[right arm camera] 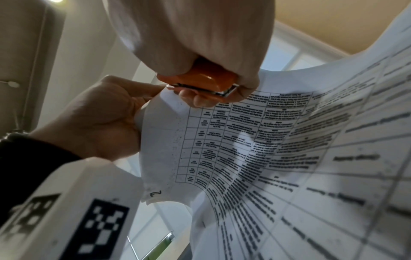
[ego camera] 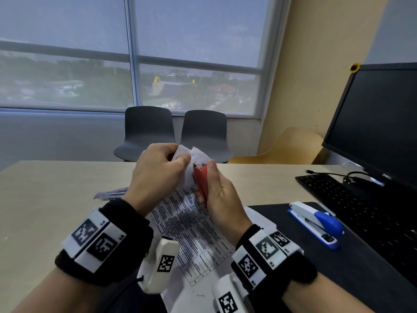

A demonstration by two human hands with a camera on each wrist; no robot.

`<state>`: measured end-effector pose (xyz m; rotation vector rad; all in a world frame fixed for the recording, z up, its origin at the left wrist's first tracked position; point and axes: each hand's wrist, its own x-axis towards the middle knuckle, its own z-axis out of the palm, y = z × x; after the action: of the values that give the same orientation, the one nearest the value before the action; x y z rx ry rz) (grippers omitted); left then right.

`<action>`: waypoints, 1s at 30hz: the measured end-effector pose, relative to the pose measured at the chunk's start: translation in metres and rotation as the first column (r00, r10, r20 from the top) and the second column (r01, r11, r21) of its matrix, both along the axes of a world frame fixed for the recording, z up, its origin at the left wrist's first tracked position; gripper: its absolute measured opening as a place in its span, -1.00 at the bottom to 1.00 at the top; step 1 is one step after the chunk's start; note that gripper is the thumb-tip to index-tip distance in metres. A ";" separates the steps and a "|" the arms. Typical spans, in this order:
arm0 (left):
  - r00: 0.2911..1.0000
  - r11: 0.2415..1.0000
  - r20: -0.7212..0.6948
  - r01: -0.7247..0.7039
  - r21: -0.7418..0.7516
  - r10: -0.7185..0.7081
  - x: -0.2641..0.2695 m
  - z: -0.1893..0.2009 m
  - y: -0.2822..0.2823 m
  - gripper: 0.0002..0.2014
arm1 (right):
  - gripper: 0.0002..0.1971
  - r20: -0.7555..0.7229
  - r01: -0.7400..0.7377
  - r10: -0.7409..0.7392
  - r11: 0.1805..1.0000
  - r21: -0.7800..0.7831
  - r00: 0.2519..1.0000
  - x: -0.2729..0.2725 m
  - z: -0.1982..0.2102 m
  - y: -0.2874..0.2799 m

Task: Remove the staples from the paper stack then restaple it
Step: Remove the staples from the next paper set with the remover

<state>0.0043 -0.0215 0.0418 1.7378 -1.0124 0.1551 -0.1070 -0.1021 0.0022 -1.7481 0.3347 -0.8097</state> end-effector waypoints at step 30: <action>0.993 1.000 0.119 -0.017 -0.013 0.018 0.001 -0.002 -0.003 -0.66 | -0.43 -0.019 -0.109 0.113 0.984 0.141 0.993 -0.004 0.001 0.008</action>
<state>0.0057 -0.0248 0.0400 1.7438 -1.0805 0.2780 -0.1115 -0.0942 0.0037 -1.6324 0.3021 -0.6673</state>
